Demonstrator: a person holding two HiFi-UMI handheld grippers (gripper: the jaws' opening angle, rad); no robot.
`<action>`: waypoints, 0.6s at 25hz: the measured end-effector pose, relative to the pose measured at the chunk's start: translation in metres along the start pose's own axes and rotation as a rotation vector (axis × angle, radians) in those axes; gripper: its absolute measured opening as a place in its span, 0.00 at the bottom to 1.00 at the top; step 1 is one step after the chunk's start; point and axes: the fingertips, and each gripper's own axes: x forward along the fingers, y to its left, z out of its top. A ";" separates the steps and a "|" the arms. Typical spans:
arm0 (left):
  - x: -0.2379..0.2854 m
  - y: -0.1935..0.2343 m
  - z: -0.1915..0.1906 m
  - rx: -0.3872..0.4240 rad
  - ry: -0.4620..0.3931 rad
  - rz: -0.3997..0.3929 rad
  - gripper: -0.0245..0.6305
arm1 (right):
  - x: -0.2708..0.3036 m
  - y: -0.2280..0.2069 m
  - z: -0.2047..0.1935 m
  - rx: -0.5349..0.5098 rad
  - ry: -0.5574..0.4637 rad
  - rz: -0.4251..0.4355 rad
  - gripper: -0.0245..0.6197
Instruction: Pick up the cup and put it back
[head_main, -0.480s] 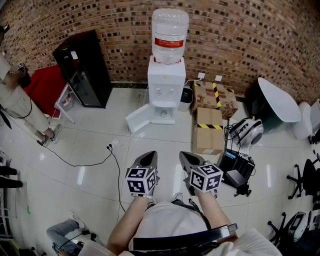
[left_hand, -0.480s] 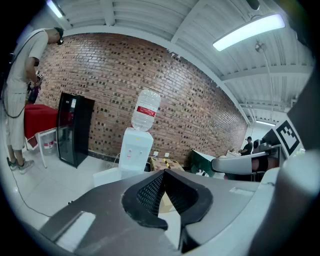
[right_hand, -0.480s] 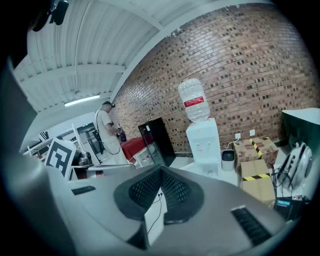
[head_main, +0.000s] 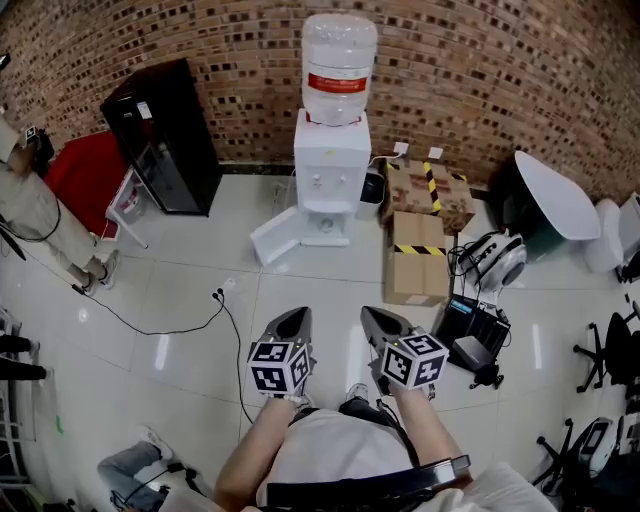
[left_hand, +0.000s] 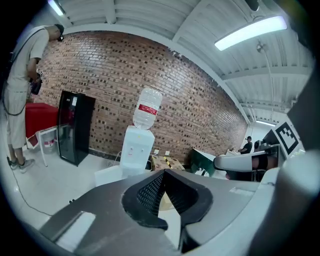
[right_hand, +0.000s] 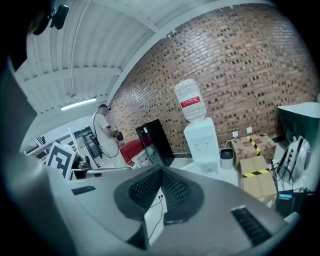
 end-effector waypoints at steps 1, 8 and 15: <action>-0.001 0.002 -0.002 0.000 0.004 -0.001 0.04 | 0.000 -0.001 -0.002 0.008 -0.002 -0.004 0.06; 0.011 0.005 -0.012 -0.002 0.044 -0.006 0.04 | 0.006 -0.022 -0.015 0.028 0.019 -0.023 0.06; 0.073 -0.002 -0.007 -0.007 0.049 0.026 0.04 | 0.027 -0.080 -0.005 0.069 0.040 0.015 0.06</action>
